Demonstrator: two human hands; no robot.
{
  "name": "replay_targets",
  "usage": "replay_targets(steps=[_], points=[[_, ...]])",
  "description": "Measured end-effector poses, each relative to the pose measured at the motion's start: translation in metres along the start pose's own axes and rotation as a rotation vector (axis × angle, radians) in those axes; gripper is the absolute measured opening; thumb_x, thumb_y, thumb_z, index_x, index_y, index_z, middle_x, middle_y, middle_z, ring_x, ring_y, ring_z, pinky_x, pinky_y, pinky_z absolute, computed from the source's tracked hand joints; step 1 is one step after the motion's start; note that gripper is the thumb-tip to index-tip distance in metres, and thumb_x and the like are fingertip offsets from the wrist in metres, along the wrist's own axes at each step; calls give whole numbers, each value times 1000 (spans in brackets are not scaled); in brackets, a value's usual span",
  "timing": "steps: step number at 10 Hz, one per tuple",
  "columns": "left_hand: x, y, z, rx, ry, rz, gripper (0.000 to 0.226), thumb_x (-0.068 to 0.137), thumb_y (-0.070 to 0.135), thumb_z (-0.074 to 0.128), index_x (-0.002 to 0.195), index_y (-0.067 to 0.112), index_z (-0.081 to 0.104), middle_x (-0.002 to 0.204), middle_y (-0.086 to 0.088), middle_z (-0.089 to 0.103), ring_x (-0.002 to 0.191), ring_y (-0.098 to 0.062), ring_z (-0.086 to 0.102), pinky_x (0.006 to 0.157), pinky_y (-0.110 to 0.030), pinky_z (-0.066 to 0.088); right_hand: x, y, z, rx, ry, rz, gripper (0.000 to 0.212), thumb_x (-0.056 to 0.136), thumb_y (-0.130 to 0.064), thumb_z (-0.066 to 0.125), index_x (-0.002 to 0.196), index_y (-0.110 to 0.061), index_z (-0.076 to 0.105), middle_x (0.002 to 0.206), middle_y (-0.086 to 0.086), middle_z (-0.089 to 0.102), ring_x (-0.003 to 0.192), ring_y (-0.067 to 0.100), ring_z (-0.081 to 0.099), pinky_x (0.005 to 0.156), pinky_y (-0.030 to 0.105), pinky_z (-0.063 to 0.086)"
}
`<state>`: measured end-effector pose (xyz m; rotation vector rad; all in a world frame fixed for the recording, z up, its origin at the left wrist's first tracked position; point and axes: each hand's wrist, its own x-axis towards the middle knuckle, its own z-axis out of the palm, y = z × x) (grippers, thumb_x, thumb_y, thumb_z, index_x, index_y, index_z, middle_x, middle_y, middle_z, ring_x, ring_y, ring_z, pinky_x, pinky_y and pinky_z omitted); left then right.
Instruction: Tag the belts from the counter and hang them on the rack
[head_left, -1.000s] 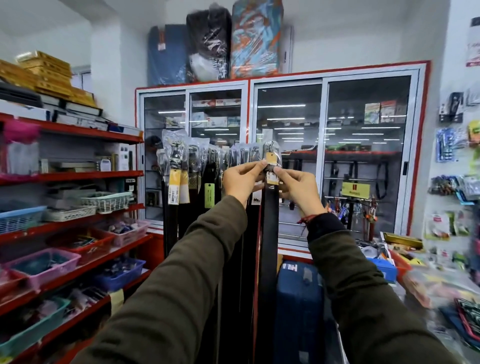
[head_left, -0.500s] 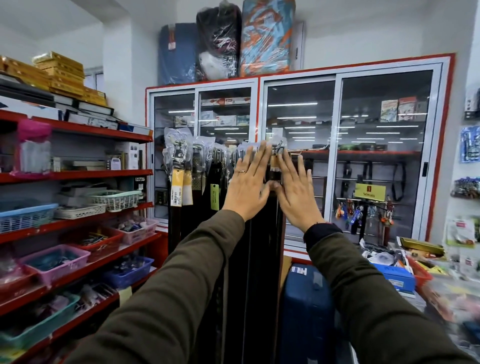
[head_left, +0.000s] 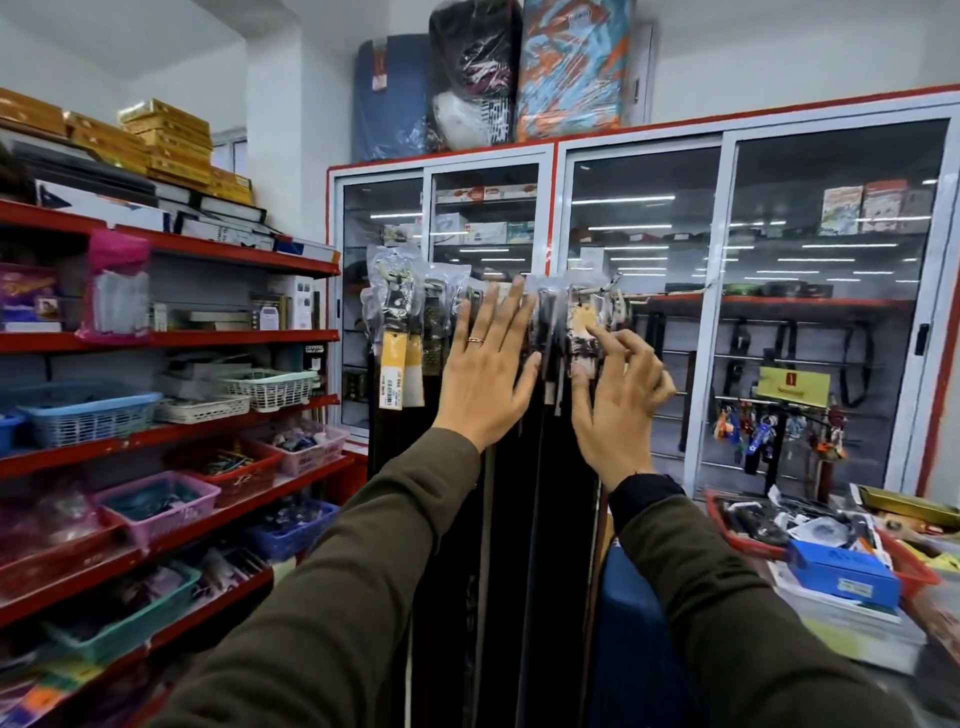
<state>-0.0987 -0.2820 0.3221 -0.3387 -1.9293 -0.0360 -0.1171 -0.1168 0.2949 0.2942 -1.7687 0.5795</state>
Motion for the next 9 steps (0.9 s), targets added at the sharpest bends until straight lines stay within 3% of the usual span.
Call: replay_targets(steps=[1,2,3,4,6,7,9], points=[[-13,-34,-22,30,74,-45,67,103,37,37,161,14,14,171,-8,8,159,-28,4,129,-52,1,-1,-41,8,51,44,-78,40,98,-39,46,136,-29,49,130,1,47,123,18,44,101,40,29],[-26,-73,-41,32,137,-144,67,103,34,36,161,14,10,171,-9,0,159,-29,0,128,-53,-2,8,-82,22,92,-28,-187,52,98,-44,42,147,-27,40,147,-2,42,135,19,40,107,42,28],[-37,-108,-49,-46,144,-205,67,103,25,35,162,13,5,172,-7,-1,159,-24,-6,128,-52,-6,15,-117,42,65,-145,-271,63,100,-49,34,157,-25,23,164,-2,21,152,23,21,119,47,15],[-40,-130,-44,-35,46,-154,66,103,25,32,162,13,3,172,-4,1,159,-22,-6,128,-54,2,17,-134,62,-48,-217,-334,65,100,-52,29,158,-27,14,167,-4,11,155,27,11,121,55,8],[-30,-140,-23,-107,-128,-107,66,103,33,26,162,14,2,172,-2,1,159,-22,-4,129,-50,9,23,-125,86,-87,-282,-294,65,101,-48,27,159,-30,6,167,-11,6,156,24,7,121,58,3],[-26,-134,-18,-109,-154,-140,70,98,37,21,162,15,3,172,-2,2,159,-19,-4,130,-46,4,24,-118,90,-79,-319,-268,64,101,-47,28,159,-30,6,167,-13,5,156,24,7,121,58,2],[-41,-103,-17,-32,30,-183,71,102,29,38,161,9,4,171,-9,-5,159,-25,-3,130,-47,0,22,-104,51,-19,-277,-416,61,101,-42,35,157,-24,20,166,-5,16,154,16,17,123,46,17]])
